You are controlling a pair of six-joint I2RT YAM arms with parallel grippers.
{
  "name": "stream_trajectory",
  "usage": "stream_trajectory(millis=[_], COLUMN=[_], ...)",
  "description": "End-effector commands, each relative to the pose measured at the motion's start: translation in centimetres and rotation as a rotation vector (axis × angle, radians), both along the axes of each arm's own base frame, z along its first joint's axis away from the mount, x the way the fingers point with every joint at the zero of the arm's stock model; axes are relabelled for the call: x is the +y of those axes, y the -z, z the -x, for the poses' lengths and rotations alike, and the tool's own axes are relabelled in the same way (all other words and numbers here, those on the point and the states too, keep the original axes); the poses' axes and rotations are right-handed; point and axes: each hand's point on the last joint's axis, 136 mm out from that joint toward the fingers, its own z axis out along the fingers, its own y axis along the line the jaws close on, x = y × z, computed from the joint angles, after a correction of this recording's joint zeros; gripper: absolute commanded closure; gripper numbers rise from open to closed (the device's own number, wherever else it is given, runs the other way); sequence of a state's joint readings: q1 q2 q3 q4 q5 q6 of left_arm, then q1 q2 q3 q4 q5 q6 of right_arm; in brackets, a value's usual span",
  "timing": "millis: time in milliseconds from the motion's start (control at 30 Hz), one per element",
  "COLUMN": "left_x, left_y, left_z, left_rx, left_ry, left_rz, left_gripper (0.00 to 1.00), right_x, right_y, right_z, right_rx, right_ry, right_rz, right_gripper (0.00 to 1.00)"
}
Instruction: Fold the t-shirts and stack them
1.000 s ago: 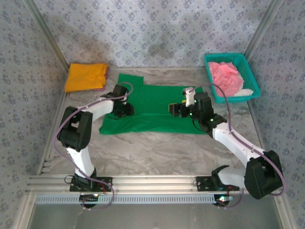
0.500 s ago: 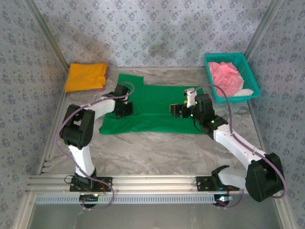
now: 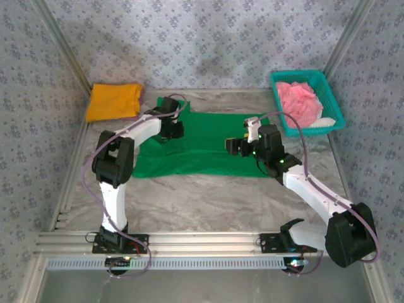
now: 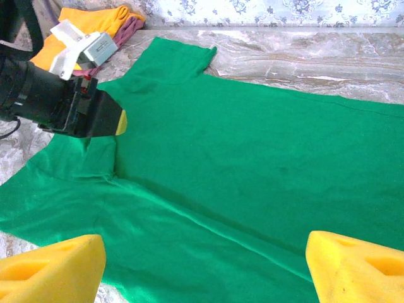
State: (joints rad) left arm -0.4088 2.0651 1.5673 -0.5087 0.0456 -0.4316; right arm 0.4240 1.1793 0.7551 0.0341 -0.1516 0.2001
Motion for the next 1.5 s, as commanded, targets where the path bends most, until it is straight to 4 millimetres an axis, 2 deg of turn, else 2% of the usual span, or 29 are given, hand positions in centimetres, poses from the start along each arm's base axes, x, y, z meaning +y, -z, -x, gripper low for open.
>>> stream_trajectory(millis=[0, 67, 133, 200, 267, 367, 467, 600, 800, 867, 1000, 1300, 1467], left_x=[0.0, 0.3, 0.9, 1.9, 3.0, 3.9, 4.5, 4.3, 3.9, 3.7, 3.2, 2.1, 1.9], left_y=[-2.2, -3.9, -4.9, -4.9, -3.9, -2.4, -1.1, 0.6, 1.8, 2.0, 1.8, 0.6, -0.1], left_z=[-0.6, -0.1, 1.2, 3.1, 5.2, 7.0, 7.6, 7.2, 6.5, 6.2, 5.7, 4.5, 3.5], left_rx=[-0.020, -0.059, -0.096, -0.117, -0.100, -0.036, -0.008, 0.043, 0.065, 0.063, 0.050, 0.025, 0.021], left_ry=[0.022, 0.003, -0.029, -0.069, -0.099, -0.111, -0.127, -0.117, -0.118, -0.108, -0.097, -0.069, -0.067], left_rz=[-0.051, -0.038, -0.003, 0.021, 0.032, 0.021, 0.037, 0.038, 0.030, 0.027, 0.033, 0.020, 0.002], left_gripper=[0.78, 0.69, 0.60, 0.54, 0.58, 0.57, 0.55, 0.54, 0.53, 0.57, 0.72, 1.00, 1.00], right_x=[-0.5, -0.6, -0.9, -1.2, -1.3, -0.7, 0.8, 3.1, 4.4, 4.3, 4.1, 4.0, 4.0], right_y=[-0.9, -1.1, -1.2, -1.1, -1.1, -0.9, -0.7, -0.6, -0.9, -0.9, -0.6, -0.6, -0.8], right_z=[0.0, 0.2, 0.2, 0.3, 0.3, 0.5, 1.1, 2.2, 3.1, 3.0, 2.9, 3.0, 3.0], right_rx=[-0.032, -0.034, -0.039, -0.041, -0.051, -0.067, -0.089, -0.139, -0.165, -0.165, -0.160, -0.156, -0.160], right_ry=[0.018, 0.018, 0.031, 0.040, 0.041, 0.005, -0.078, -0.179, -0.232, -0.225, -0.213, -0.208, -0.206], right_rz=[0.005, 0.006, 0.014, 0.023, 0.025, 0.015, 0.015, 0.056, 0.086, 0.095, 0.106, 0.103, 0.102], right_gripper=[0.15, 0.15, 0.15, 0.14, 0.14, 0.13, 0.12, 0.11, 0.10, 0.10, 0.09, 0.09, 0.09])
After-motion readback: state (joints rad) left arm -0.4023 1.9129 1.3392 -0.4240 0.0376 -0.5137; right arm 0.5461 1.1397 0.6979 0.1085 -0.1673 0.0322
